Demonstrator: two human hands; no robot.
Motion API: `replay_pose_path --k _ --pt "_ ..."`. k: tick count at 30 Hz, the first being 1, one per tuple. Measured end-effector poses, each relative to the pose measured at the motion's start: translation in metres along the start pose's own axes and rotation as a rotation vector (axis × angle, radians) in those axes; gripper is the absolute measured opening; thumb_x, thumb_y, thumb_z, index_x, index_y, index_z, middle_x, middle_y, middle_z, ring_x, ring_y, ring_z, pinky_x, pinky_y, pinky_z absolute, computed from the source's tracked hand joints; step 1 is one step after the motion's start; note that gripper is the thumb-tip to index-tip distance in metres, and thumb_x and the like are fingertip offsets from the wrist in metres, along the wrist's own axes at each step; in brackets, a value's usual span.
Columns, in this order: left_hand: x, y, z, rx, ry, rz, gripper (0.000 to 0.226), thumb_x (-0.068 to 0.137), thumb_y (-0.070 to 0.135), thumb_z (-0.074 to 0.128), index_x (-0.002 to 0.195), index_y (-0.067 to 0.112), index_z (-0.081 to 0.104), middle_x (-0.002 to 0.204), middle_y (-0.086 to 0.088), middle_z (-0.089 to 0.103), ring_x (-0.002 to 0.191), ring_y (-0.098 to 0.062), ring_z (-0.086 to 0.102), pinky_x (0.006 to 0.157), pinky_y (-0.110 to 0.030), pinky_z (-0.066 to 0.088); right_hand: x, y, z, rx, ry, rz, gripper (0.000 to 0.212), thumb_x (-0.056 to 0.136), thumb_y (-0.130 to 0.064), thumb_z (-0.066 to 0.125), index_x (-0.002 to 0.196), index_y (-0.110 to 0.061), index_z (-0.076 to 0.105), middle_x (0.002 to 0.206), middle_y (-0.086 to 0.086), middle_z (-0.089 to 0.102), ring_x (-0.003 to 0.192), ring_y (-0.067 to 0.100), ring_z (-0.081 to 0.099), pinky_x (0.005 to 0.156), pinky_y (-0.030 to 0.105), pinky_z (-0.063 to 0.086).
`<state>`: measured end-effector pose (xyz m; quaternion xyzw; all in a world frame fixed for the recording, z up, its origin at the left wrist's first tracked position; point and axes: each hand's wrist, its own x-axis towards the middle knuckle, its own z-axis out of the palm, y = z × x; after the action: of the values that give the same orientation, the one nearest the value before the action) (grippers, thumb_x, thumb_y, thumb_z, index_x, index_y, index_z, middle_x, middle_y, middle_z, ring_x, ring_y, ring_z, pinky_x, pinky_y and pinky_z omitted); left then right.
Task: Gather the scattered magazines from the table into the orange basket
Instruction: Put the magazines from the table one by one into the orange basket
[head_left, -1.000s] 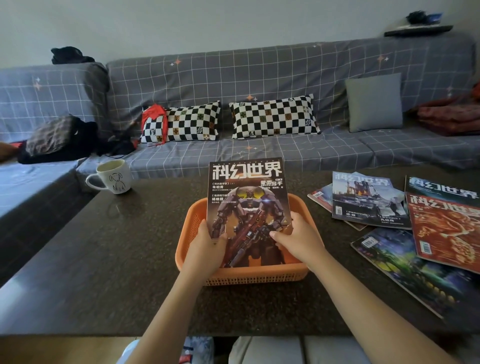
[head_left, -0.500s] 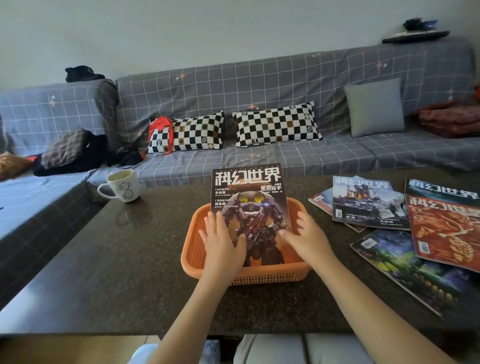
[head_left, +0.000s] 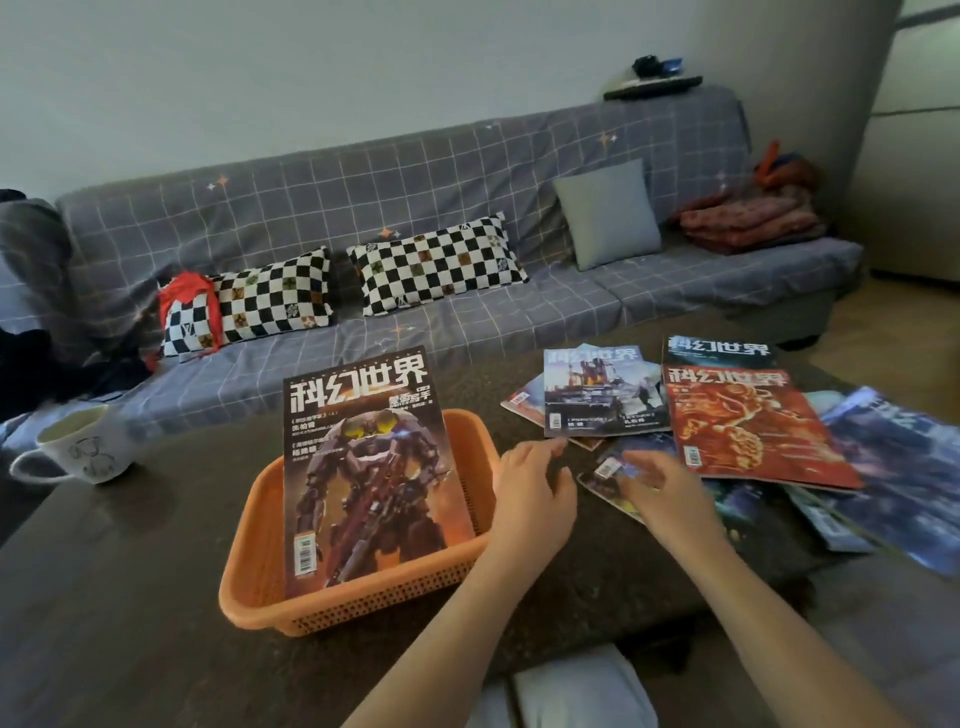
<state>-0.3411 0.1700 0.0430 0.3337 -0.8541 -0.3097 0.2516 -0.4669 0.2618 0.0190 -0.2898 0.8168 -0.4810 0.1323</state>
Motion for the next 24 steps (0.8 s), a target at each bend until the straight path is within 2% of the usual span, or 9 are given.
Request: replay_pose_path --k 6,12,14,16,17,19,21,23,24 --pt "0.027 0.012 0.061 -0.071 -0.168 -0.075 0.038 0.093 0.02 0.055 0.13 0.024 0.055 0.132 0.005 0.052 0.123 -0.012 0.048 0.106 -0.037 0.04 0.015 0.053 -0.037 -0.011 0.102 0.133 0.031 0.085 -0.023 0.063 0.116 -0.018 0.061 0.114 0.003 0.062 0.104 0.019 0.057 0.077 0.028 0.039" --pt "0.058 0.027 0.114 -0.132 -0.294 -0.12 0.042 0.096 0.02 0.049 0.137 0.013 0.049 0.138 -0.004 0.05 0.123 -0.015 0.048 0.099 -0.026 0.039 0.036 0.087 -0.062 -0.144 0.238 0.148 0.026 0.084 -0.023 0.065 0.108 -0.014 0.063 0.104 0.006 0.064 0.094 0.023 0.057 0.076 0.032 0.043" --pt "0.066 0.033 0.129 -0.155 -0.322 -0.128 0.037 0.097 0.02 0.047 0.133 0.012 0.052 0.132 -0.002 0.055 0.11 -0.008 0.054 0.088 -0.017 0.041 0.045 0.096 -0.069 -0.233 0.342 0.113 0.025 0.082 -0.019 0.068 0.105 -0.009 0.065 0.103 0.009 0.065 0.098 0.029 0.057 0.085 0.038 0.044" --pt "0.073 0.036 0.145 -0.176 -0.336 -0.109 0.026 0.098 0.019 0.047 0.121 0.015 0.059 0.112 0.003 0.062 0.079 0.008 0.051 0.064 -0.001 0.036 0.053 0.107 -0.076 -0.303 0.398 0.109 0.027 0.08 -0.016 0.07 0.104 -0.005 0.066 0.106 0.013 0.064 0.102 0.032 0.055 0.094 0.042 0.039" --pt "0.076 0.036 0.153 -0.185 -0.338 -0.1 0.023 0.098 0.019 0.048 0.117 0.016 0.06 0.103 0.006 0.061 0.07 0.01 0.048 0.054 0.0 0.035 0.057 0.113 -0.079 -0.326 0.412 0.115 0.029 0.08 -0.016 0.07 0.106 -0.005 0.065 0.11 0.014 0.063 0.107 0.032 0.052 0.097 0.043 0.036" --pt "0.081 0.036 0.165 -0.177 -0.314 -0.094 0.021 0.096 0.019 0.051 0.112 0.014 0.063 0.097 0.006 0.062 0.068 0.006 0.048 0.051 -0.004 0.035 0.064 0.123 -0.085 -0.366 0.419 0.16 0.034 0.081 -0.021 0.068 0.112 -0.008 0.063 0.121 0.015 0.057 0.115 0.035 0.044 0.1 0.046 0.034" --pt "0.085 0.035 0.171 -0.169 -0.272 -0.114 0.022 0.095 0.021 0.054 0.111 0.011 0.065 0.096 0.006 0.062 0.078 -0.003 0.051 0.058 -0.012 0.034 0.069 0.131 -0.09 -0.437 0.402 0.235 0.04 0.083 -0.03 0.064 0.118 -0.012 0.059 0.13 0.013 0.051 0.119 0.039 0.037 0.098 0.049 0.035" --pt "0.089 0.037 0.174 -0.217 -0.26 -0.199 0.024 0.094 0.027 0.057 0.11 0.011 0.065 0.094 0.006 0.062 0.083 -0.008 0.054 0.065 -0.02 0.036 0.073 0.136 -0.092 -0.474 0.385 0.287 0.045 0.085 -0.036 0.061 0.123 -0.013 0.056 0.135 0.011 0.048 0.12 0.04 0.032 0.096 0.049 0.035" --pt "0.093 0.038 0.175 -0.25 -0.267 -0.245 0.022 0.093 0.031 0.059 0.103 0.013 0.067 0.088 0.006 0.063 0.08 -0.01 0.058 0.062 -0.022 0.037 0.074 0.137 -0.092 -0.477 0.385 0.299 0.046 0.085 -0.037 0.06 0.125 -0.013 0.055 0.136 0.01 0.047 0.121 0.039 0.031 0.094 0.049 0.036"
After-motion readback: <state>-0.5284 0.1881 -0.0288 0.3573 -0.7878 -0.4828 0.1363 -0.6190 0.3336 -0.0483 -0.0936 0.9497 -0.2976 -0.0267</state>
